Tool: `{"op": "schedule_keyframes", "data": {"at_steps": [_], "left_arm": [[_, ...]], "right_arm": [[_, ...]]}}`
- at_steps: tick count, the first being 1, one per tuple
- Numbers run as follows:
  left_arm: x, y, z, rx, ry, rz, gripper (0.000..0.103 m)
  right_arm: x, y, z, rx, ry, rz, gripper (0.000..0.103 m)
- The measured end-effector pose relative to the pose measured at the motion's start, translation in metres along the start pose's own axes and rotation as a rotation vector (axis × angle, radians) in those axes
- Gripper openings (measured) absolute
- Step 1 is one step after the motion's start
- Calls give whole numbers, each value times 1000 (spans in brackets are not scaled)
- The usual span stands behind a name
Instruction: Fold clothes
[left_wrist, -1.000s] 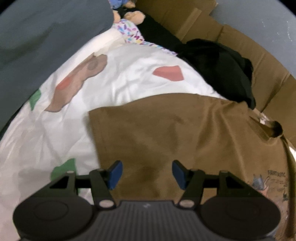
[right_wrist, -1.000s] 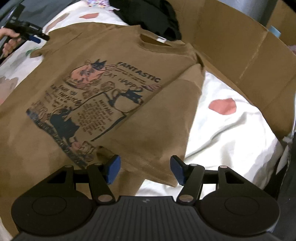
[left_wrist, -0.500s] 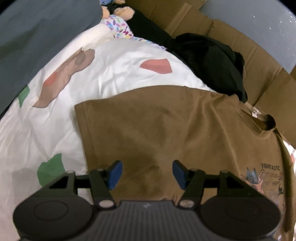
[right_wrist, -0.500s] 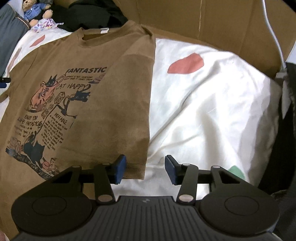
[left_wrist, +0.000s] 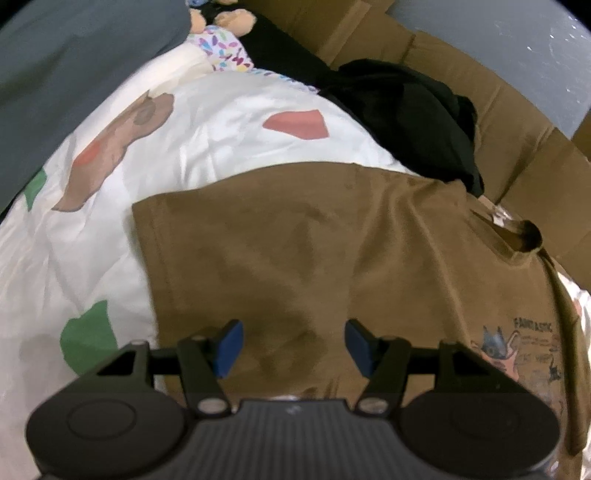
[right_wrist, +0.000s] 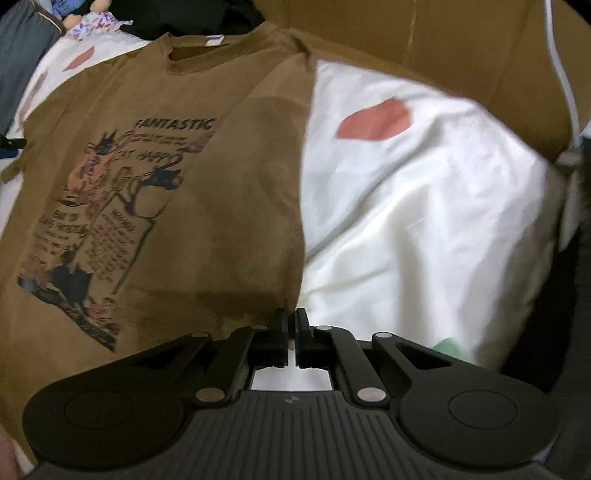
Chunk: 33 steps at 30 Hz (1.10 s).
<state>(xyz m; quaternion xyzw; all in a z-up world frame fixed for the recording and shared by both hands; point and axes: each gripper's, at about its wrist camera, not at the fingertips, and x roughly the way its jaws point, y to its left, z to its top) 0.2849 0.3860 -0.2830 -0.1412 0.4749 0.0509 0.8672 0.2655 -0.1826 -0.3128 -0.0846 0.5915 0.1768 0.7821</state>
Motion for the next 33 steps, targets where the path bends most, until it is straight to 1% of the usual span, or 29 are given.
{"op": "schedule_keyframes", "data": {"at_steps": [3,4,6,8,9,14,18,22,27,30,33], "left_arm": [[1,-7,0,9,-1,-12,65],[2,-9,0,9,-1,-13,65],[6,-12,1,8,-1,-15,65],[12,-17,2,7,1,-18,65],[15,-19,3,8,0,-20,65],[29,-32,5,18,-1,-35,65],[39,-39,4,21,3,-45,65],[49,-42,4,21,8,-42,65],[56,-44,5,13,5,-33,65],[59,-44,5,17,5,-29,66],[62,-44,5,17,5,-25,66]], "right_arm": [[-7,-10,4,-11,-16,-38,3],[-12,-18,8,-15,-28,-72,3],[-15,-24,12,-19,-40,-109,3],[-20,-40,19,-29,-55,-178,3],[-21,-44,20,-27,-58,-192,3],[-24,-88,33,6,-82,-322,3],[-26,-109,42,-1,-100,-367,3],[-24,-119,52,-26,-115,-398,3],[-17,-130,62,-36,-114,-420,3],[-16,-135,69,-63,-129,-459,2],[-13,-144,79,-68,-124,-492,2]]}}
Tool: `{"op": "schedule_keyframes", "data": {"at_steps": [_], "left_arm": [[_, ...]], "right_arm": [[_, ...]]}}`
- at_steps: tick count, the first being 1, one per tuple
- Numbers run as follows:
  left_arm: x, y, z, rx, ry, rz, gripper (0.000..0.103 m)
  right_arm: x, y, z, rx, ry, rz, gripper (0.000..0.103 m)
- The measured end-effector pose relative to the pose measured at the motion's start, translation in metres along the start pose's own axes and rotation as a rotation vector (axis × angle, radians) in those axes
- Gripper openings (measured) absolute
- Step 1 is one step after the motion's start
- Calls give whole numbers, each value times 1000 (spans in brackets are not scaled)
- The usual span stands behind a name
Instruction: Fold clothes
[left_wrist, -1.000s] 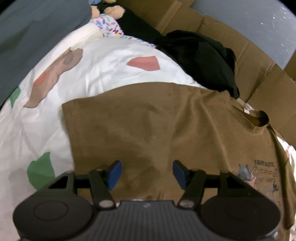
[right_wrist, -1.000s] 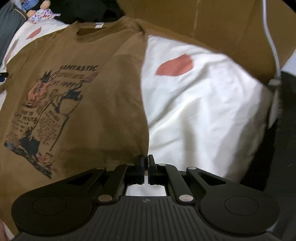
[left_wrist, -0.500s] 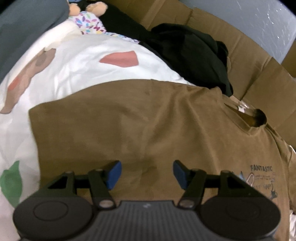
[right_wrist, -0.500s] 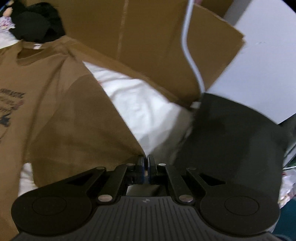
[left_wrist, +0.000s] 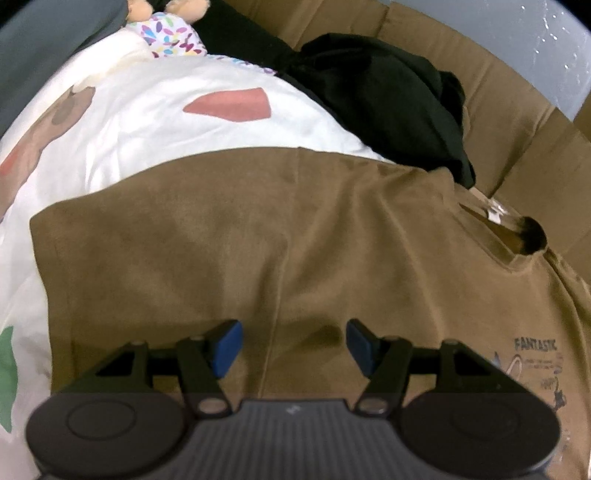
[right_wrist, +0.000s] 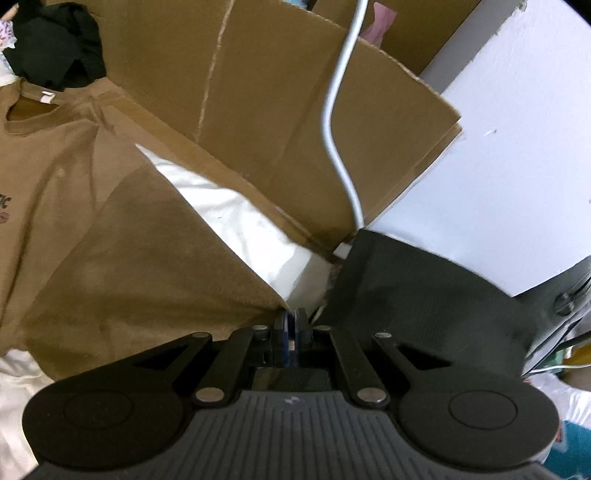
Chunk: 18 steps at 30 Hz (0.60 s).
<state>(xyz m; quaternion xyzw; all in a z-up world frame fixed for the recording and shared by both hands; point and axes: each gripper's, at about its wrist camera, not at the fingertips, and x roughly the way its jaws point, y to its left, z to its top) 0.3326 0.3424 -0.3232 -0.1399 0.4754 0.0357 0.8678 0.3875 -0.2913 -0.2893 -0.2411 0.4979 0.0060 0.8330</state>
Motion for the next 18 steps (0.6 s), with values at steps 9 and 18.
{"op": "schedule_keyframes", "data": {"at_steps": [9,18], "left_arm": [[2,0,-1,11,-1,-6,67],[4,0,1,8,-3,-8,67]], "right_arm": [[36,-4,24,-61,13,-105,2],[79,-7,31,-70,70,-59,10]]}}
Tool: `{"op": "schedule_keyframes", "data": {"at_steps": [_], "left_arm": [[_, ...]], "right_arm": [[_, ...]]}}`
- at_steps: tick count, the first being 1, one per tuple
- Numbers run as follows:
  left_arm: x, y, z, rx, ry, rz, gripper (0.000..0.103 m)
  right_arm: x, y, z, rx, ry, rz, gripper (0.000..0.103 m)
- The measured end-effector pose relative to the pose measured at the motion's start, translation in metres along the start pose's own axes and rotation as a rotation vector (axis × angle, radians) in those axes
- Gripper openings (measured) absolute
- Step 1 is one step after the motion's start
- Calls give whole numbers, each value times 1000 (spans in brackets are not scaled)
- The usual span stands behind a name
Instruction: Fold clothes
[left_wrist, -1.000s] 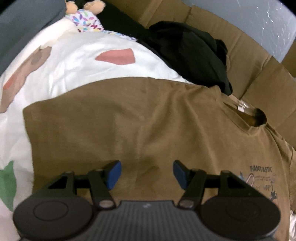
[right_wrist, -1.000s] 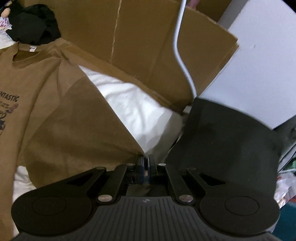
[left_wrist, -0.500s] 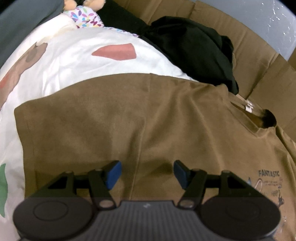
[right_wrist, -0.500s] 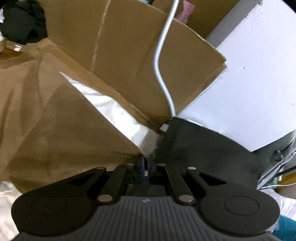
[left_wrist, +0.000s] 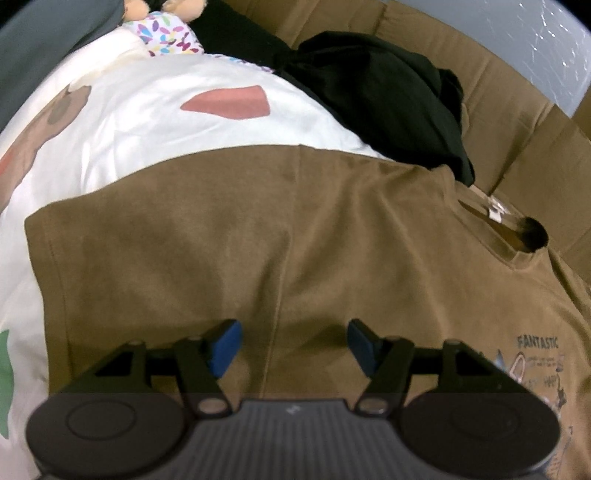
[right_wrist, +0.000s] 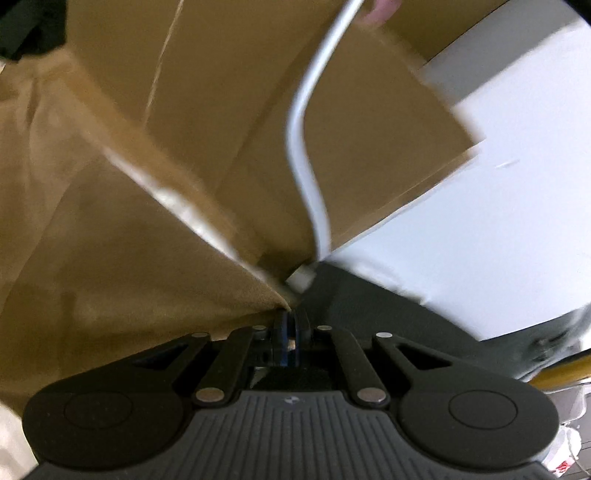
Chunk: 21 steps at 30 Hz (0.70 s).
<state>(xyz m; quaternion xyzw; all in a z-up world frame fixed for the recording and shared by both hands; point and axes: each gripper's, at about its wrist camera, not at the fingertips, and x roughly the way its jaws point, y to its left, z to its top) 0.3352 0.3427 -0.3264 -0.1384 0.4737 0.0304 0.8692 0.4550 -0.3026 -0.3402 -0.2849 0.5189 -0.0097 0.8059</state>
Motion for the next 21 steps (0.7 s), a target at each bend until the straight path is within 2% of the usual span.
{"op": "schedule_keyframes", "data": {"at_steps": [1,3,5,8,13,15,17,20,21], "left_arm": [[-1,0,1,-4,-3,-1,67],[-3,1,3,-8,-17,-3,67],[-6,2,6,-12,-34,-4,67],[-10,7,9,-30,-55,4,67],[-15,16,9,-50,-63,26,67],[-15,19,8,-57,-63,31,67],[-16,25,6,-72,-61,37,67],[-17,30,5,-78,-62,41,67],[-18,32,4,-80,-64,41,67]], "right_arm": [[3,-1,0,2,1,22,14],[3,-6,-1,27,-23,55,39],[3,-12,-1,53,-45,82,44],[5,-18,1,98,-73,103,44],[4,-20,5,134,-63,133,43],[8,-18,8,145,-44,141,43],[15,-10,12,96,6,123,43],[23,9,3,92,37,117,43],[25,10,4,90,40,116,39]]}}
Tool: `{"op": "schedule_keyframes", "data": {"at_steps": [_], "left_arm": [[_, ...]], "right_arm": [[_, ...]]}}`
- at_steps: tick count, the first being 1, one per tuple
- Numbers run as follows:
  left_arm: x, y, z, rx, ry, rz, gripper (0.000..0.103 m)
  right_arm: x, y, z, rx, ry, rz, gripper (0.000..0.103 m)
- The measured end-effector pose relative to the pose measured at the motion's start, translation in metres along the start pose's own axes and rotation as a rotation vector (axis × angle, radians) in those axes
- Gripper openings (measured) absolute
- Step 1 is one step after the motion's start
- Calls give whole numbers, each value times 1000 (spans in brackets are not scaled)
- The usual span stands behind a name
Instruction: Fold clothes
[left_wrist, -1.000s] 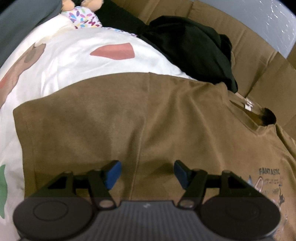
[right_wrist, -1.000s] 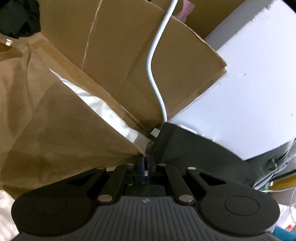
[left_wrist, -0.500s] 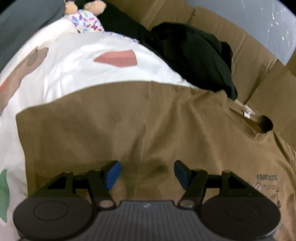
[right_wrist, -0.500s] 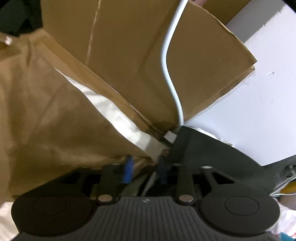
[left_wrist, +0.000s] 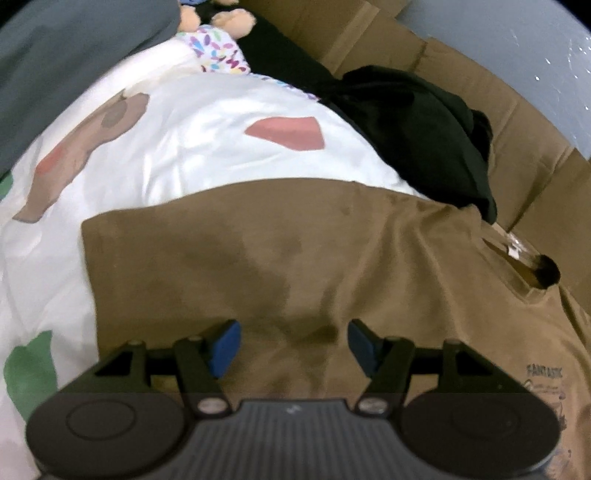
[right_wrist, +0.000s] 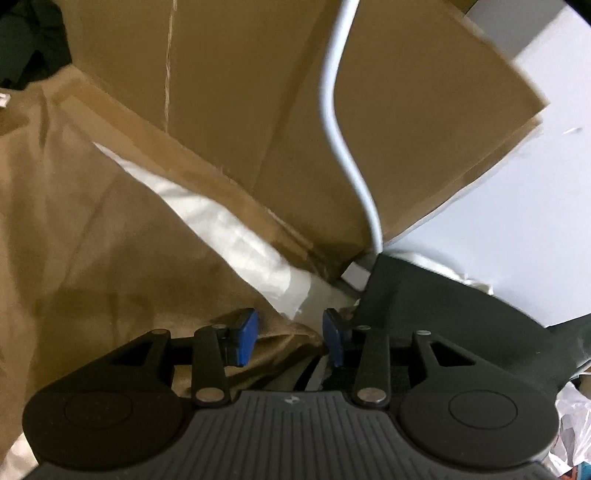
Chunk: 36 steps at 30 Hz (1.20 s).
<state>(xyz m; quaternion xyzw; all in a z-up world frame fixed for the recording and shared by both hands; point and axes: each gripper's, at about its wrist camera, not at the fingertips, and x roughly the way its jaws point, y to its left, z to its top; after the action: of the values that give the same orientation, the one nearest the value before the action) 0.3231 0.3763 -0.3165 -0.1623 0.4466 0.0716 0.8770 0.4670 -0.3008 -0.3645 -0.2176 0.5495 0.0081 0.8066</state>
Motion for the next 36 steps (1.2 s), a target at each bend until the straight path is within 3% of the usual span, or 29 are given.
{"op": "schedule_keyframes", "data": {"at_steps": [1,3,10,11,12,13,17,23,31,36], "left_arm": [[0,2,0,-3,-1,0,67],[-1,6,-1,-11,-3,2,67],[-5,14,-2,-16,-14,16,67],[-5,15,-3,-15,-15,20,67],[-6,16,-2,-17,-15,24,67],[-6,18,-2,-19,-16,28,67],[-9,22,-3,-25,-16,37,67],[-13,23,0,-23,-20,43,67],[-37,18,5,-9,-37,23,67],[-55,20,3,-12,-44,15,67]], "right_arm": [[5,2,1,-9,6,-1,33],[14,7,2,-53,20,-10,7],[21,14,9,-139,30,-103,4],[23,14,12,-150,24,-160,0],[26,17,12,-205,15,-293,0],[28,17,10,-239,3,-359,0],[23,-2,4,-72,-20,-214,0],[-4,6,-12,-85,-60,-63,2],[-30,29,-41,-122,-75,35,11],[-67,41,-48,-199,-85,113,38]]}}
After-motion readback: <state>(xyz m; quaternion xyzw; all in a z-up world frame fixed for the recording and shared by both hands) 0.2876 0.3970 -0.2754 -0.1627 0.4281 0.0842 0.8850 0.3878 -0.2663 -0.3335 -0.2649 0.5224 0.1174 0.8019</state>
